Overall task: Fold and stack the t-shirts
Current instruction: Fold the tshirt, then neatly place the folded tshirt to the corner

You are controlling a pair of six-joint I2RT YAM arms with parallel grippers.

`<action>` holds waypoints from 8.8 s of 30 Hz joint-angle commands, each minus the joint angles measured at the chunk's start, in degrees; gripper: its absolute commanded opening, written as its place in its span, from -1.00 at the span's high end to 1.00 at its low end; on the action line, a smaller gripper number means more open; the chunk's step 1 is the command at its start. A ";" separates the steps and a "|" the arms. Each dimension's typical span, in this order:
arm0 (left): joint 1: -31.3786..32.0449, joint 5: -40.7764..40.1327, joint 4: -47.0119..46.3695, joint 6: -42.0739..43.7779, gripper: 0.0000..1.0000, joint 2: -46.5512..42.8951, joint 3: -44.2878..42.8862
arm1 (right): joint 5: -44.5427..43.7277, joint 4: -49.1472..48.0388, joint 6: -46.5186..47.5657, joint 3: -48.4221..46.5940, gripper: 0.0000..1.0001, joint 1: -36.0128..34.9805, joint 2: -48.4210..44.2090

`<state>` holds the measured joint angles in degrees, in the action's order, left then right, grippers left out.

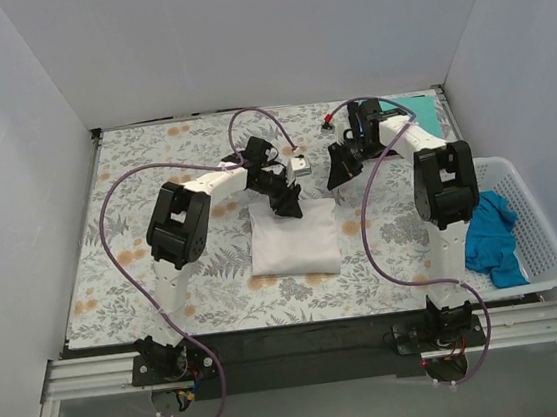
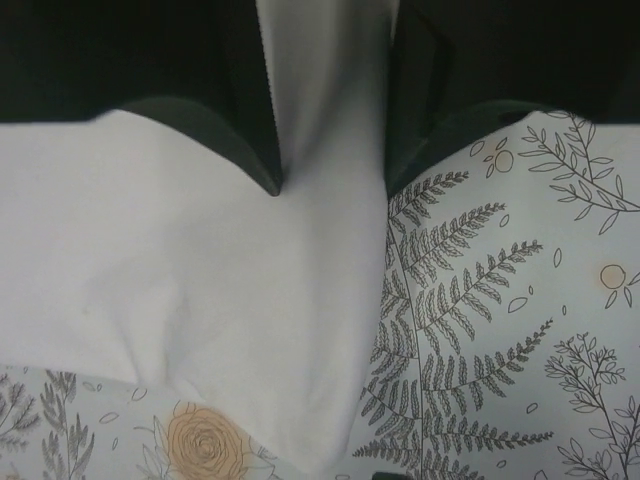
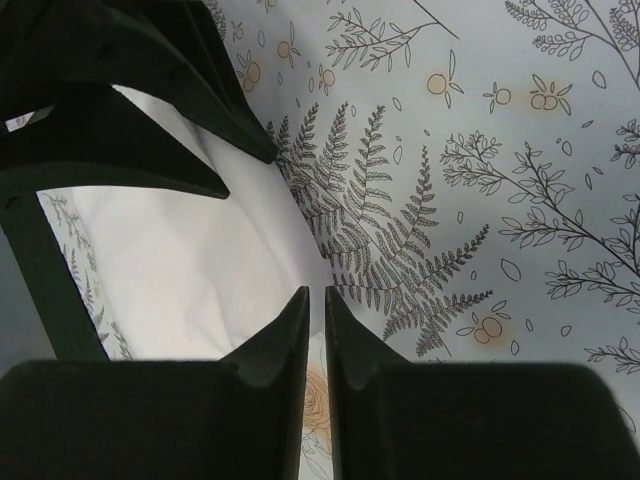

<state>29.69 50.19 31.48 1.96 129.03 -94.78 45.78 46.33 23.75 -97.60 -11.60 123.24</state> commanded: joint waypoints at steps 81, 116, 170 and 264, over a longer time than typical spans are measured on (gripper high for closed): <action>-4.03 -8.97 -20.41 -30.48 -0.65 -40.08 29.64 | -8.42 0.52 8.51 -24.04 -0.29 -9.76 10.63; -17.12 7.09 -22.35 -63.05 -0.32 -1.41 9.45 | 9.06 -23.74 -23.31 6.63 -0.12 -3.87 4.82; -2.01 -21.46 -14.96 -55.41 -0.53 -40.71 33.97 | -16.87 -18.46 -23.92 30.27 -0.97 -2.73 -30.79; 18.91 -26.72 -25.61 -20.32 -0.35 -40.52 35.45 | -22.74 -24.36 -32.38 5.51 0.97 -3.43 -2.92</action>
<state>48.80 24.56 -0.69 -13.15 94.19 -60.64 31.64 14.35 -20.25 -84.31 -15.25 119.28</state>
